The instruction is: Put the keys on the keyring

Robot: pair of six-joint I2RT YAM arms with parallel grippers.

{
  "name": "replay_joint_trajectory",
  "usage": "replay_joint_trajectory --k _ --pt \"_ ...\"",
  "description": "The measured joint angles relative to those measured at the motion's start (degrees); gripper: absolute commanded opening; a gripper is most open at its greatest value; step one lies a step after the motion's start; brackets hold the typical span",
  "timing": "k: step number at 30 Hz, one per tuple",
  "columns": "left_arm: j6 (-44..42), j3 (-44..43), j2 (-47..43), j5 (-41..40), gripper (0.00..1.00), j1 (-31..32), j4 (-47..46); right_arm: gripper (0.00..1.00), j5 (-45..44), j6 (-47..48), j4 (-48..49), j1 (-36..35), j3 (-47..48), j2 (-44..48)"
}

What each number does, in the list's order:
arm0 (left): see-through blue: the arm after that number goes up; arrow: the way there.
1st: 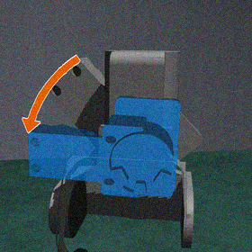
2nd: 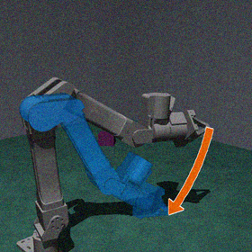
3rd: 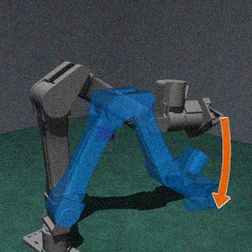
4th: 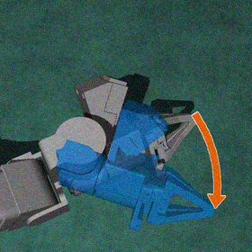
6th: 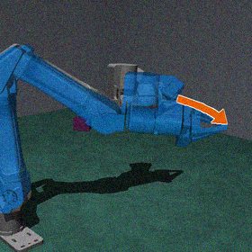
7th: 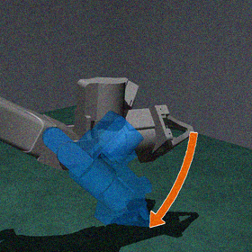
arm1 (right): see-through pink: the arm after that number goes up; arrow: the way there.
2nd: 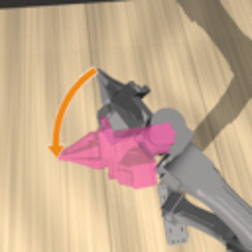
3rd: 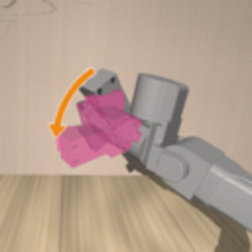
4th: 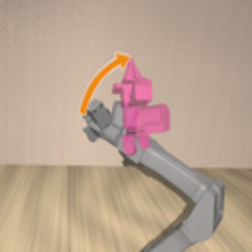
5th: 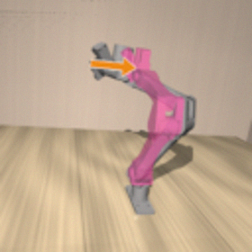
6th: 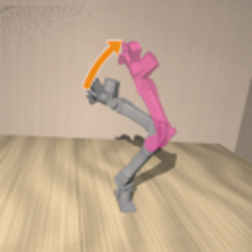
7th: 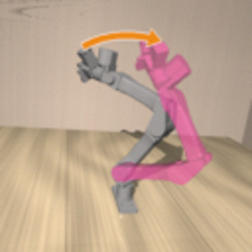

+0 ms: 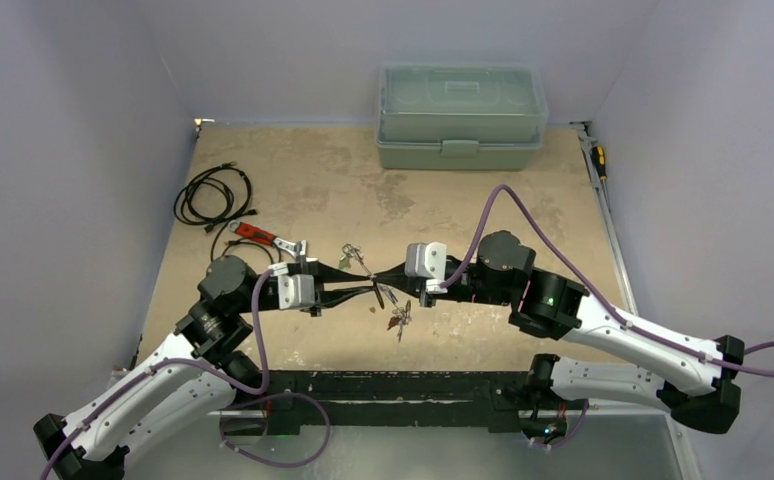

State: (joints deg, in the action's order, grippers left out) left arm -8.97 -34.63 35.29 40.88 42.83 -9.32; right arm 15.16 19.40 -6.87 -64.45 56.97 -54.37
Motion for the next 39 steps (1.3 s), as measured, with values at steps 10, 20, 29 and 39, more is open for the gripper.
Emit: replay_joint_trajectory --k 10,20,29,39 --pt "0.0 0.0 -0.3 -0.6 0.21 0.0 0.6 0.0 2.6 0.2 -1.1 0.9 0.0 0.1" --pt "0.4 0.0 -0.8 -1.5 0.26 0.0 0.5 0.0 5.4 0.1 -2.5 1.9 0.0 0.2" --pt "0.4 0.0 -0.5 -0.9 0.26 0.0 0.1 0.0 5.8 0.0 -0.5 1.9 0.0 0.1" --pt "0.4 0.0 -1.9 -3.0 0.76 0.1 -0.1 0.0 -1.2 -0.3 7.6 1.8 -4.3 1.0"
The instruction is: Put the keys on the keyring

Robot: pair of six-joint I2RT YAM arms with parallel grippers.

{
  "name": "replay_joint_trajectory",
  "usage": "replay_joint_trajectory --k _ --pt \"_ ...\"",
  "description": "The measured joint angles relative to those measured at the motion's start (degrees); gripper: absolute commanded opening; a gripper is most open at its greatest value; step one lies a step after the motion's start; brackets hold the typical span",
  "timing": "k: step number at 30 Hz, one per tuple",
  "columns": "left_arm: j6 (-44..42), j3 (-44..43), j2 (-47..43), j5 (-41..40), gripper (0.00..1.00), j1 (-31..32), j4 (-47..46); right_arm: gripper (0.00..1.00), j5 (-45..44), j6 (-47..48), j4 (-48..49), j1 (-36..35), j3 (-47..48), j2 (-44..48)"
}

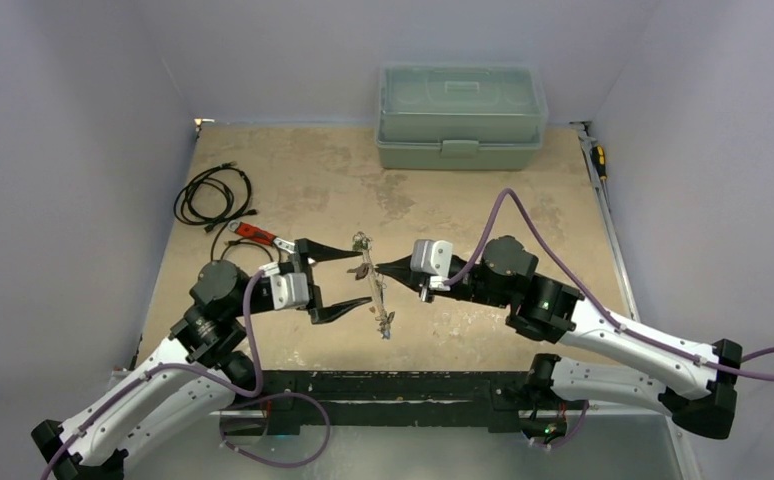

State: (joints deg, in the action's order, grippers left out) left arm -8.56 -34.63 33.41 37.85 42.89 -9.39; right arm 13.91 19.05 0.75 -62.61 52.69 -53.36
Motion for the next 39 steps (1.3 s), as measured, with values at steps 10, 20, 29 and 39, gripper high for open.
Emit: replay_joint_trajectory --k 10,20,29,39 --pt "-0.5 0.0 -3.7 -14.5 0.86 0.0 0.0 0.0 -10.2 -2.7 5.8 0.0 -7.9 3.2" --pt "-1.1 0.0 -5.0 -40.0 0.9 -0.5 1.8 0.0 -18.4 -6.2 14.6 0.0 -13.8 3.7" --pt "-1.0 0.0 -5.7 -48.9 0.9 -1.2 2.4 0.0 -26.3 -12.7 29.0 0.0 -14.7 -11.5" --pt "-1.1 0.0 -6.1 -50.7 0.9 -1.3 3.9 0.0 -35.5 -21.5 30.9 0.0 3.8 -33.3"
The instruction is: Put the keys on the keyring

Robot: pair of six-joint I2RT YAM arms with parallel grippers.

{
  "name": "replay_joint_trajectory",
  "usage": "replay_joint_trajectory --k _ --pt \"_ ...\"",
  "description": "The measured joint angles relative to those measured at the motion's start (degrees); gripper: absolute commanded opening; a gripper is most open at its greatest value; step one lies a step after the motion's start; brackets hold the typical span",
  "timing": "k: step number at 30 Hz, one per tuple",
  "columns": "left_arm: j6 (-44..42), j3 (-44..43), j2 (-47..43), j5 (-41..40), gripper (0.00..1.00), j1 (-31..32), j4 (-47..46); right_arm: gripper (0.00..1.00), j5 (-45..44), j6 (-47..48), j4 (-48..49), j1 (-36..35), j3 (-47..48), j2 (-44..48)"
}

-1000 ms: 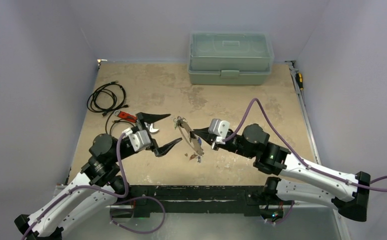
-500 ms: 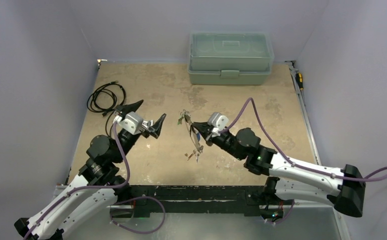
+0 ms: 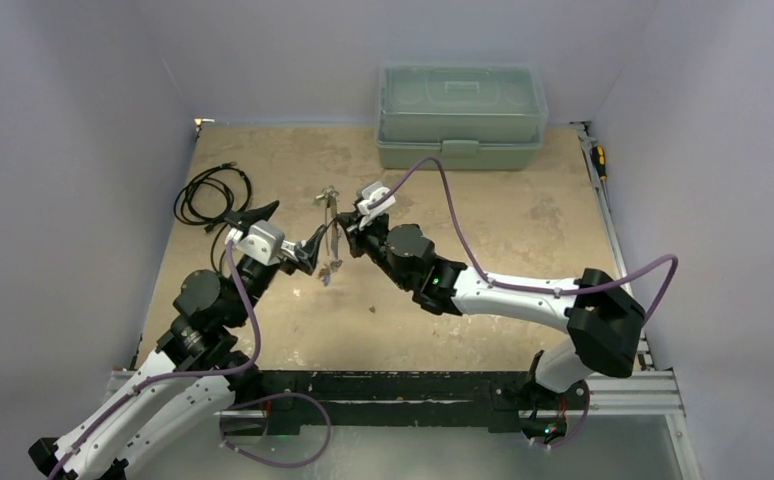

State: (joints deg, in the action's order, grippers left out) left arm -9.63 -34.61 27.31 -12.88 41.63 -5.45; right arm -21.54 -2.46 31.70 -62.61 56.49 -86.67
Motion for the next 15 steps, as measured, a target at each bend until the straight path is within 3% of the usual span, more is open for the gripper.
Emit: replay_joint_trajectory --k 6,15 --pt "0.0 0.0 -0.2 -0.1 0.9 0.0 0.4 0.0 -4.2 -11.1 4.2 1.7 -2.6 -3.5" --pt "0.0 0.0 -0.2 -0.1 0.9 0.0 0.4 0.0 -4.8 -24.3 8.2 8.3 -21.0 -8.2"
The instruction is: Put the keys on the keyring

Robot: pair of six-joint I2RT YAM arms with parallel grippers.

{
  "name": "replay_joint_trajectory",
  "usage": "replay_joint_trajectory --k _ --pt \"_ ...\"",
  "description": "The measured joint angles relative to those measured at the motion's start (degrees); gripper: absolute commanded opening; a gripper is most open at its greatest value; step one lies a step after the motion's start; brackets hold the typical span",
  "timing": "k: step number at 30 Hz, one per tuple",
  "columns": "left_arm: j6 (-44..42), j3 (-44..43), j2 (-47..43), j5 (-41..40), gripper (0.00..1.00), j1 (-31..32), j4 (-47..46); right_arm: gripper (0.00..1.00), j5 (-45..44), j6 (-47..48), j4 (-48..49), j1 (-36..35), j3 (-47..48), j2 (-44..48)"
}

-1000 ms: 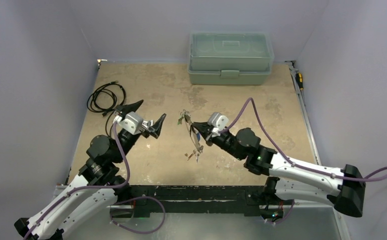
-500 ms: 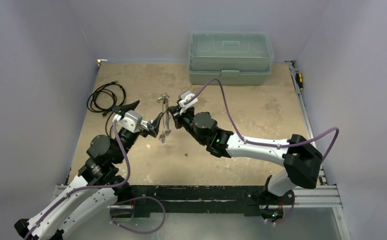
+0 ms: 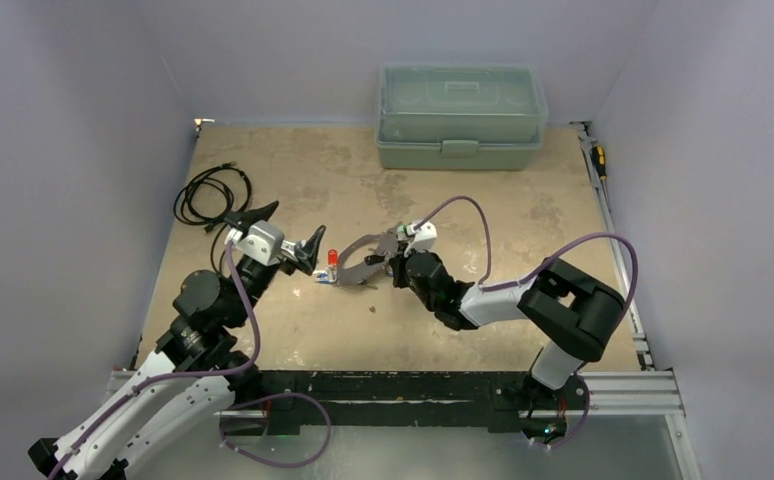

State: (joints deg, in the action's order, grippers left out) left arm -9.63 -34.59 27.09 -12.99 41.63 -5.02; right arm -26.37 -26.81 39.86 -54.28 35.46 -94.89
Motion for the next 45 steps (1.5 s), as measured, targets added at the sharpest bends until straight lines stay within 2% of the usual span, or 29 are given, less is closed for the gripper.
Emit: replay_joint_trajectory --k 3,5,9,11,17,21,25,30,37,45 --pt "0.0 0.0 0.0 0.0 0.9 0.0 0.0 0.0 0.3 -2.3 0.8 -0.5 -3.1 0.1" --pt "0.0 0.0 0.0 0.0 0.9 0.0 0.0 0.06 0.3 -3.3 1.2 -0.7 -4.5 0.2" --pt "0.0 0.0 0.0 0.1 0.9 0.0 0.0 0.36 0.0 -5.6 0.4 -0.7 -5.9 0.6" --pt "0.0 0.0 0.0 0.1 0.9 0.0 0.0 0.44 -0.4 -6.6 -1.3 -0.7 -6.0 1.0" --pt "0.0 0.0 0.0 0.1 0.9 0.0 0.0 0.54 -1.2 -7.2 -7.6 -0.7 -6.7 5.5" --pt "0.0 0.0 0.0 0.2 0.9 0.0 0.0 0.63 2.3 -1.9 -12.4 -0.5 -5.6 8.9" --pt "0.0 0.0 0.0 0.2 0.9 0.0 0.0 0.7 7.6 5.1 -18.5 -0.5 -0.2 8.6" --pt "0.0 0.0 0.0 0.2 0.9 0.0 0.0 0.74 11.5 12.6 -24.5 -0.5 9.3 4.7" --pt "0.0 0.0 0.0 0.2 0.9 0.0 0.0 0.74 14.6 19.6 -30.4 0.7 19.3 -5.4" --pt "0.0 0.0 0.1 0.3 0.9 0.0 0.0 0.67 18.6 23.2 -32.8 4.5 22.8 -10.9"
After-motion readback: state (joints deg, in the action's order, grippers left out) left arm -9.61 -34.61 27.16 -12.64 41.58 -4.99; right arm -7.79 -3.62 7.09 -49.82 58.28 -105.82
